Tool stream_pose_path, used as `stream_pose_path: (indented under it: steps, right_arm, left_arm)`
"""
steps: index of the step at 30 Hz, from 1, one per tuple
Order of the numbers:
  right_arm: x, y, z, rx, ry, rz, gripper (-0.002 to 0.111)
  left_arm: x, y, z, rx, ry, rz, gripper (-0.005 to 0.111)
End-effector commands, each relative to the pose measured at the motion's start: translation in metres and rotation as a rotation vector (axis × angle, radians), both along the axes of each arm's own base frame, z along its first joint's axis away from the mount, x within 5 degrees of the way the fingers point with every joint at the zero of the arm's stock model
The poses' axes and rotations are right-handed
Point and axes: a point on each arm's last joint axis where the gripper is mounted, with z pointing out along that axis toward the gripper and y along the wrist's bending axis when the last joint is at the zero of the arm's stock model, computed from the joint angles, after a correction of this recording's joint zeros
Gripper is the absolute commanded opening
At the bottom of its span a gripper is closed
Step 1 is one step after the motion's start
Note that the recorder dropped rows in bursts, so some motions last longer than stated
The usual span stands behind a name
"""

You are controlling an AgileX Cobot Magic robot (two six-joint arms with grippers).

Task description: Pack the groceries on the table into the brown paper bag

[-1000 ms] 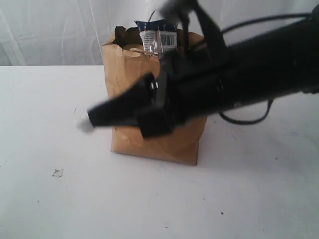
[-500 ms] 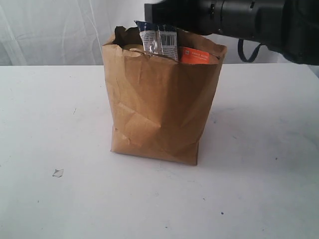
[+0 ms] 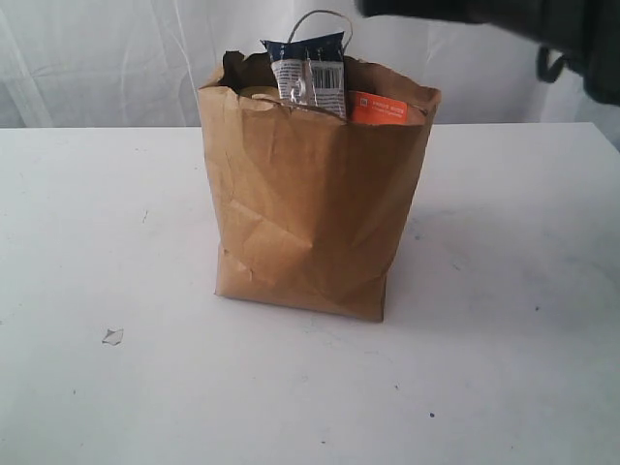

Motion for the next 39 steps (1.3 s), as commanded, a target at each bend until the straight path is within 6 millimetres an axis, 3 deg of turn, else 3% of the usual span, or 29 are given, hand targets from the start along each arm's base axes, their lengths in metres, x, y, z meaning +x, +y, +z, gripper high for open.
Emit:
stream_pose_path:
  steps: [1, 2, 9, 13, 16, 17, 22, 24, 25, 27, 29, 31, 33, 36, 39]
  right_arm:
    - [-0.011, -0.046, 0.014, -0.317, -0.034, -0.424, 0.008]
    - [-0.012, -0.056, 0.013, -0.398, 0.006, -0.508, 0.000]
    - [-0.014, -0.119, -0.011, -0.512, 0.176, -0.856, 0.000]
    - [-0.020, -0.151, -0.031, -0.394, 0.331, -0.956, 0.000]
    - [-0.040, -0.173, -0.031, -0.021, 0.183, -1.117, 0.000]
    - [-0.050, -0.177, -0.026, 0.188, 0.080, -1.125, 0.000]
    - [-0.079, -0.186, -0.002, 1.106, -0.313, -0.932, 0.000]
    - [-0.090, -0.188, 0.012, 1.358, -0.466, -0.805, 0.000]
    - [-0.093, -0.188, 0.019, 1.397, -0.524, -0.750, 0.000]
    - [-0.103, -0.186, 0.043, 1.231, -0.674, -0.586, 0.000]
    - [-0.112, -0.169, 0.074, 0.729, -0.803, -0.399, 0.000]
    - [-0.118, -0.144, 0.095, 0.286, -0.788, -0.226, 0.000]
    - [-0.122, -0.130, 0.110, 0.021, -0.648, -0.128, 0.000]
    - [-0.112, -0.122, 0.102, -0.285, -0.286, -0.051, 0.000]
    - [-0.089, -0.129, 0.066, -0.487, 0.019, -0.072, 0.000]
  left_arm:
    - [0.000, 0.000, -0.001, 0.002, -0.001, 0.004, 0.000]
    - [0.000, 0.000, -0.001, 0.002, -0.001, 0.004, 0.000]
    - [0.000, 0.000, -0.001, 0.002, -0.001, 0.004, 0.000]
    - [0.000, 0.000, -0.001, 0.002, -0.001, 0.004, 0.000]
    - [0.000, 0.000, -0.001, 0.002, -0.001, 0.004, 0.000]
    - [0.000, 0.000, -0.001, 0.002, -0.001, 0.004, 0.000]
    - [0.000, 0.000, -0.001, 0.002, -0.001, 0.004, 0.000]
    - [0.000, 0.000, -0.001, 0.002, -0.001, 0.004, 0.000]
    - [0.000, 0.000, -0.001, 0.002, -0.001, 0.004, 0.000]
    - [0.000, 0.000, -0.001, 0.002, -0.001, 0.004, 0.000]
    - [0.000, 0.000, -0.001, 0.002, -0.001, 0.004, 0.000]
    - [0.000, 0.000, -0.001, 0.002, -0.001, 0.004, 0.000]
    - [0.000, 0.000, -0.001, 0.002, -0.001, 0.004, 0.000]
    - [0.000, 0.000, -0.001, 0.002, -0.001, 0.004, 0.000]
    - [0.000, 0.000, -0.001, 0.002, -0.001, 0.004, 0.000]
